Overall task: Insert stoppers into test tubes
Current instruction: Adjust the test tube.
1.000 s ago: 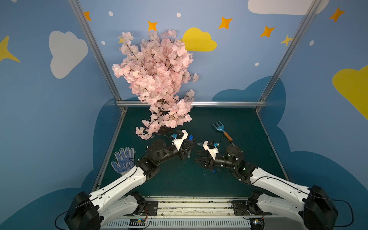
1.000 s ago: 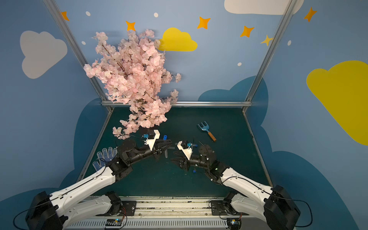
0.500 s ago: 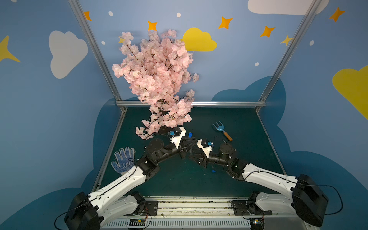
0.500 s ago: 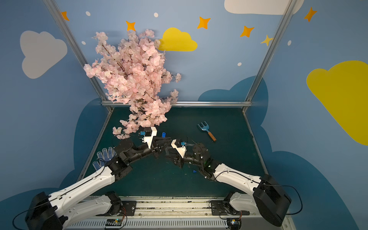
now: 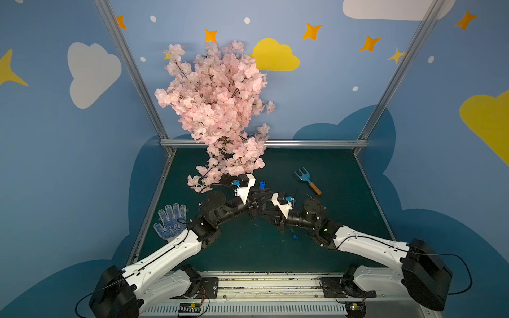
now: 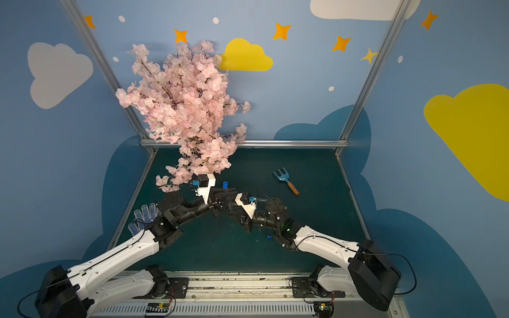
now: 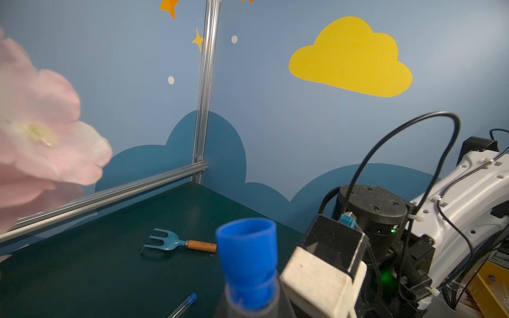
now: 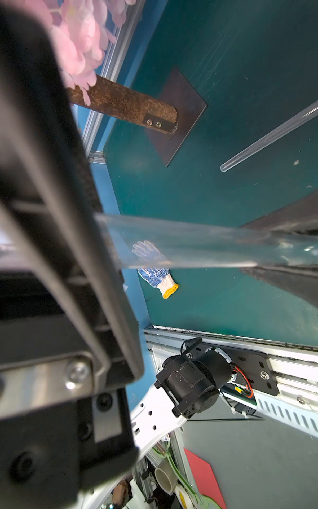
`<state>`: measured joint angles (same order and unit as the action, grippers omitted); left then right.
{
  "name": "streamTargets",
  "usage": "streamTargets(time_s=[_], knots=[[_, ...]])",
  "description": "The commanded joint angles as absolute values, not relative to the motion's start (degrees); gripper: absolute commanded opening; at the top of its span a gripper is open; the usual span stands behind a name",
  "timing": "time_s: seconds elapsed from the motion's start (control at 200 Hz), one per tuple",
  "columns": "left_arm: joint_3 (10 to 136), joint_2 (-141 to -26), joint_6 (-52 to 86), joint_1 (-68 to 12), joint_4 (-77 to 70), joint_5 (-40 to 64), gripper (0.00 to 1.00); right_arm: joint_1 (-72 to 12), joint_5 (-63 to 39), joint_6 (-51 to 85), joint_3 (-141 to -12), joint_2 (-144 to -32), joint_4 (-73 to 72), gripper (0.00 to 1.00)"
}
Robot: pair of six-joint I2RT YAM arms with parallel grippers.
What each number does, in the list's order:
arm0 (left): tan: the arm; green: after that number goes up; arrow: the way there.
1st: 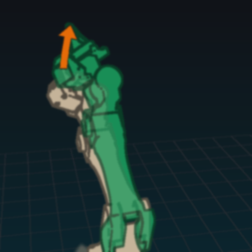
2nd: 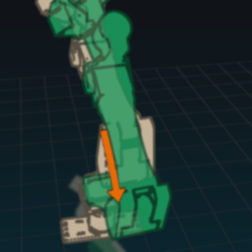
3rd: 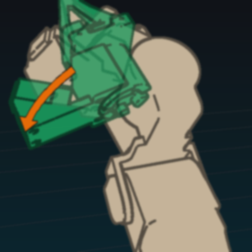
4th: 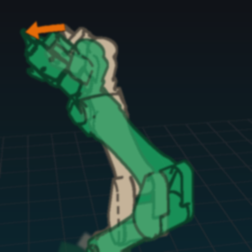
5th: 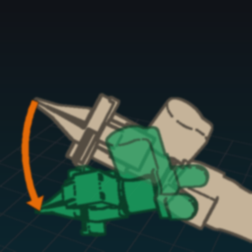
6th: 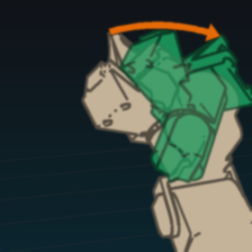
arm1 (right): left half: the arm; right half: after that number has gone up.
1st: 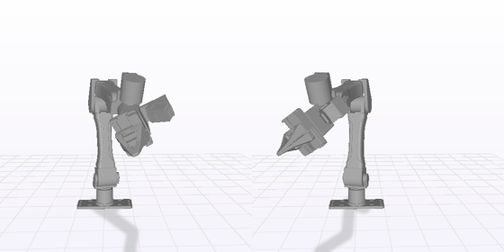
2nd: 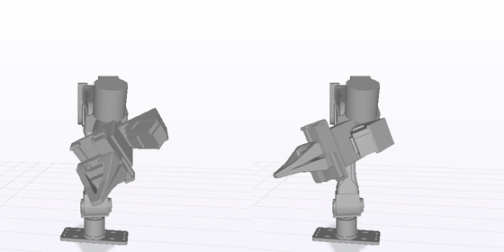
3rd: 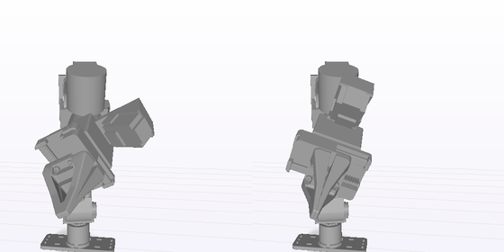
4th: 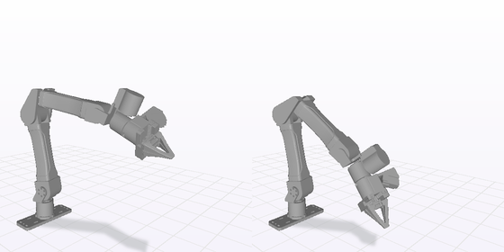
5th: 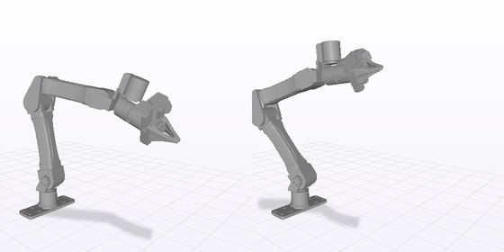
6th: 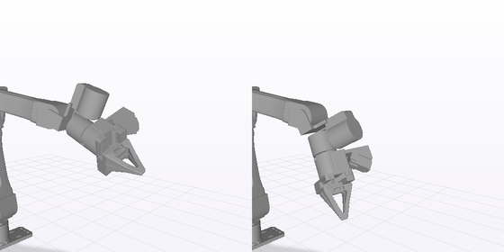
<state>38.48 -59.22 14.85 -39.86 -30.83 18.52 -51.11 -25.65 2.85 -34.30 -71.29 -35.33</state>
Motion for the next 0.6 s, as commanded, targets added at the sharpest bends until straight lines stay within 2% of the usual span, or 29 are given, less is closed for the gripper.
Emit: streamTargets(time_s=[0.0, 0.125, 0.175, 0.365, 0.486, 0.596], knots=[[39.64, -59.24, 15.56, -39.81, -31.82, 18.79, 0.02, -51.33, -25.95, 2.92, -36.51, -71.97, -37.80, 0.10], [39.81, -59.57, 15.53, -39.79, -31.38, 18.68, 0.02, -51.33, -26.14, 3.53, -36.83, -72.03, -38.03, 0.00], [39.66, -59.67, 15.55, -39.81, -31.38, 18.61, 0.02, -51.33, -26.09, 3.92, -36.83, -71.98, -38.15, 0.00], [39.02, -59.48, 15.60, -39.81, -31.51, 18.02, 0.24, -51.27, -24.96, 7.33, -36.12, -72.69, -42.03, 0.00], [38.28, -59.33, 15.64, -39.83, -31.81, 17.75, 0.31, -51.33, -24.30, 9.34, -36.12, -73.38, -43.50, 0.00], [37.75, -59.47, 15.53, -39.81, -31.99, 17.86, 0.32, -51.33, -24.37, 11.06, -36.47, -73.85, -43.81, 0.00]])
